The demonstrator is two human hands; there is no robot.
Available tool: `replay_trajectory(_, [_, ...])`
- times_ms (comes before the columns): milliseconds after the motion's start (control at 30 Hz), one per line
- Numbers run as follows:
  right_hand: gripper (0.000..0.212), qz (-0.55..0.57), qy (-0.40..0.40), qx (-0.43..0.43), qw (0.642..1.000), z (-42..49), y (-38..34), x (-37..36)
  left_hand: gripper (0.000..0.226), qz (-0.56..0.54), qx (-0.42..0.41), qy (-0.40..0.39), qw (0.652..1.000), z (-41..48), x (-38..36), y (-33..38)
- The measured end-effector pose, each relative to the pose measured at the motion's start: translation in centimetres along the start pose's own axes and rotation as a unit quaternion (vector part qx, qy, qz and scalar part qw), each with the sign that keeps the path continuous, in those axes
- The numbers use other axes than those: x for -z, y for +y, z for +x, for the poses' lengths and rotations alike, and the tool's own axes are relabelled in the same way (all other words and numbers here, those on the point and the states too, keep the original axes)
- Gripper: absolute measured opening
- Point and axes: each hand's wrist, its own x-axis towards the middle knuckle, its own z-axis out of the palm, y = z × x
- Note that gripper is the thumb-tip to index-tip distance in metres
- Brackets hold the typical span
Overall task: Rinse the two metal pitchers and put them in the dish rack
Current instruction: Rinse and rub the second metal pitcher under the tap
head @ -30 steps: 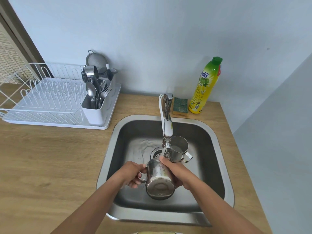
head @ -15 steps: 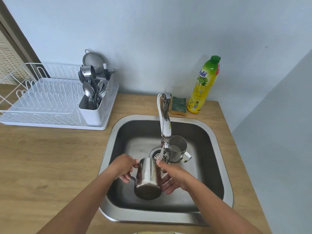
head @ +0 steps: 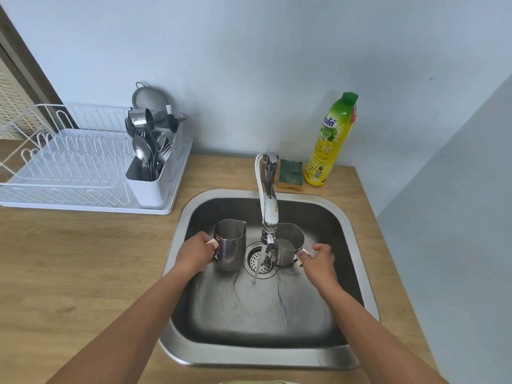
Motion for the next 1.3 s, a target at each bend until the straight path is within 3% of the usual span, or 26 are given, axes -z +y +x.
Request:
replay_trajectory(133, [0.060,-0.050,-0.029,-0.005,0.998,1.1,0.4,-0.7,0.013,0.000,-0.005,0.045,0.999,0.1,-0.8,0.0])
replay_trajectory(300, [0.043,-0.055,-0.051,0.015,0.997,1.5,1.0,-1.5,0.015,-0.043,0.018,0.073,0.996,0.5,-2.0,0.0])
replay_trajectory(433, [0.029,0.018,-0.044,0.005,0.999,2.0,1.8,-2.0,0.016,-0.078,0.033,0.091,0.992,0.6,-2.8,-0.6])
replay_trajectory(600, [0.031,0.156,-0.100,-0.068,0.980,1.5,2.1,-2.3,0.017,-0.138,0.051,0.107,0.983,0.4,-3.3,-1.3])
replay_trajectory(767, [0.027,0.225,-0.092,-0.088,0.966,1.4,2.0,-2.7,0.009,-0.142,0.061,0.108,0.982,0.2,-3.2,-1.2])
replay_trajectory(900, [0.029,0.233,-0.086,-0.080,0.966,1.0,2.1,-2.7,0.034,-0.151,0.064,0.092,0.982,-0.3,-3.3,-0.8])
replay_trajectory(1033, [0.029,0.229,-0.106,-0.071,0.965,0.2,2.2,-2.1,0.064,-0.108,0.017,0.094,0.990,-1.6,-3.4,0.1])
replay_trajectory(1200, [0.030,0.208,-0.142,-0.032,0.967,-1.5,2.4,-1.1,0.065,0.009,-0.142,0.155,0.978,-5.1,-3.7,1.2])
replay_trajectory(1300, [0.029,0.204,-0.166,-0.006,0.965,-2.4,2.3,-0.6,0.068,-0.005,-0.183,0.044,0.982,-5.8,-4.2,1.0])
